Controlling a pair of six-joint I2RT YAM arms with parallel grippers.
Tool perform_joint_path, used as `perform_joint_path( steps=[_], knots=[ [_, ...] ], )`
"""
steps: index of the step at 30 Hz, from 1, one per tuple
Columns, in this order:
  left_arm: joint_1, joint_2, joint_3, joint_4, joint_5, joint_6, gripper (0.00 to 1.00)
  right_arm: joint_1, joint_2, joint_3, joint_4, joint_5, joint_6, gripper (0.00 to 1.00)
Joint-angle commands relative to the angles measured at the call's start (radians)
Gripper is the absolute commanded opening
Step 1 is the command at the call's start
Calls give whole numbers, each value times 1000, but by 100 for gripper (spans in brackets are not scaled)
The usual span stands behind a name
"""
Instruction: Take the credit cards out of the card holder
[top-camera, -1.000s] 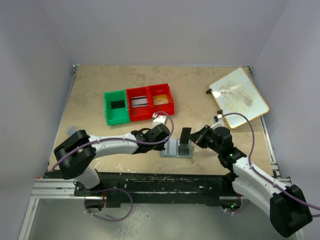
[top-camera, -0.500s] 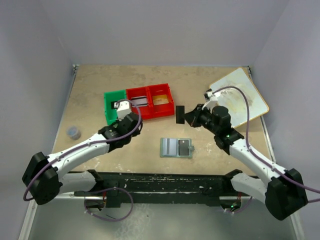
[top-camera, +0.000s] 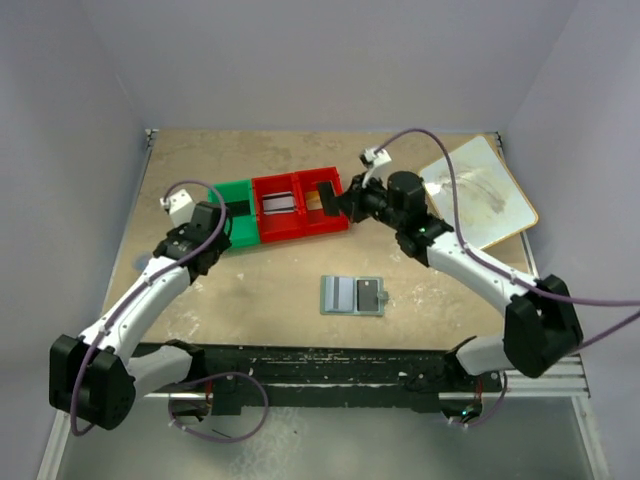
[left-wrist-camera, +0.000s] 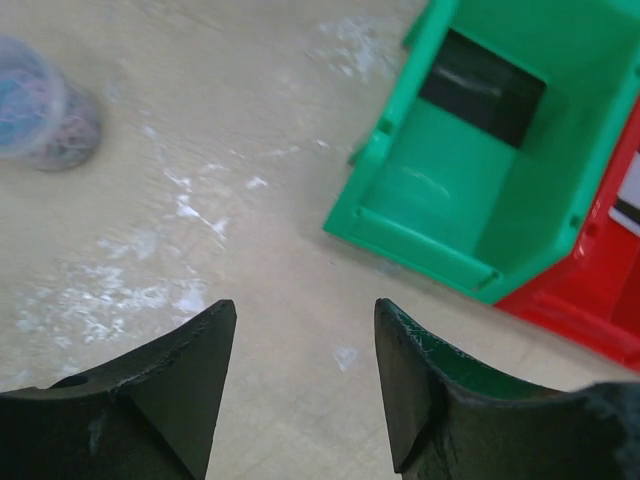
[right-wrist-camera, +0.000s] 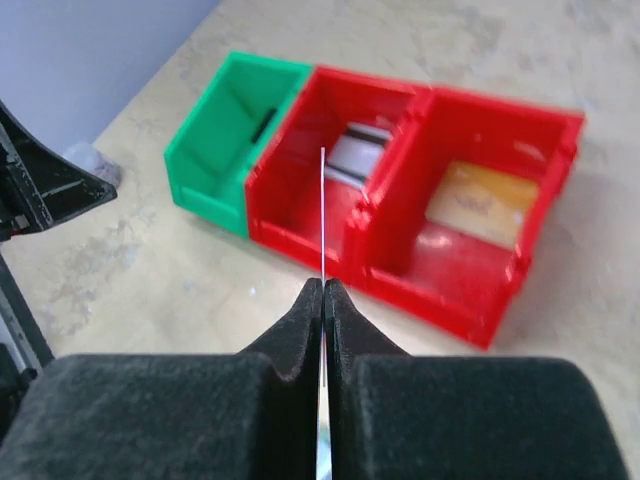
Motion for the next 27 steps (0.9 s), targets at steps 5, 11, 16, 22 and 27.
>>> perform_joint_path(
  steps=[5, 11, 16, 22, 27],
  knots=[
    [139, -97, 146, -174, -51, 11, 61, 161, 328, 424, -10, 18, -310, 0],
    [139, -267, 158, -237, -169, -1, 63, 235, 563, 712, -95, 7, -438, 0],
    [139, -344, 167, -278, -226, -16, 63, 250, 669, 824, -118, -23, -463, 0],
    [139, -371, 155, -286, -235, 18, 63, 274, 730, 882, -141, -18, -531, 0],
    [138, -394, 126, -280, -222, 30, 63, 288, 809, 987, -174, -6, -558, 0]
  ],
)
